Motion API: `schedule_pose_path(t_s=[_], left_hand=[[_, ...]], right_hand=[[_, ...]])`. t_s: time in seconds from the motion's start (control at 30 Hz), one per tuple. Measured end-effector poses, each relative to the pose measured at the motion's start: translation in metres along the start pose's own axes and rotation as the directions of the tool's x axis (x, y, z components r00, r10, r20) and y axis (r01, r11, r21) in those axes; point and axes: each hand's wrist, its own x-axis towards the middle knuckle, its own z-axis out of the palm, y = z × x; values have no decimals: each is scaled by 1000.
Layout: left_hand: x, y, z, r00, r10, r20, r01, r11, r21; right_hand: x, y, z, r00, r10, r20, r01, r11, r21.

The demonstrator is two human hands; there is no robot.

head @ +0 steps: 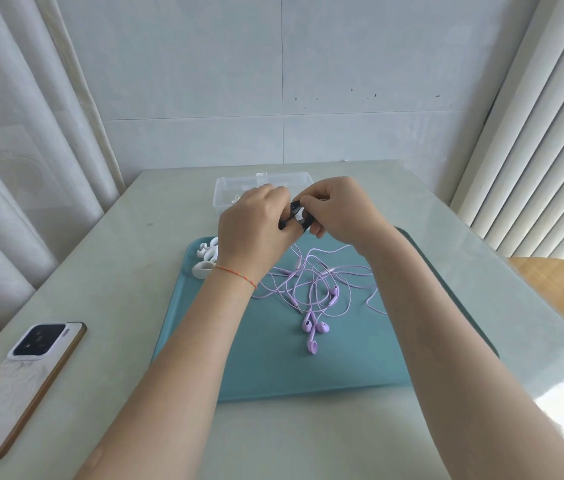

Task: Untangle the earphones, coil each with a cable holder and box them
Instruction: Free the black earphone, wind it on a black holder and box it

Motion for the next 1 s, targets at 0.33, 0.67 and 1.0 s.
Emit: schedule_pose_path(t_s=[0.33,0.67,1.0], left_hand=[[0,-1,2,981,-125,151,118,991,58],[0,-5,-2,936,-221,275,223,975,26],[4,-11,-3,724,-356,591,674,548,-496]], right_hand=[[-5,-8,4,986,-158,60,166,965,-203],[-6,-8,8,987,-123,98,143,965,-222],[0,1,2,989,-148,15,148,981,-125]])
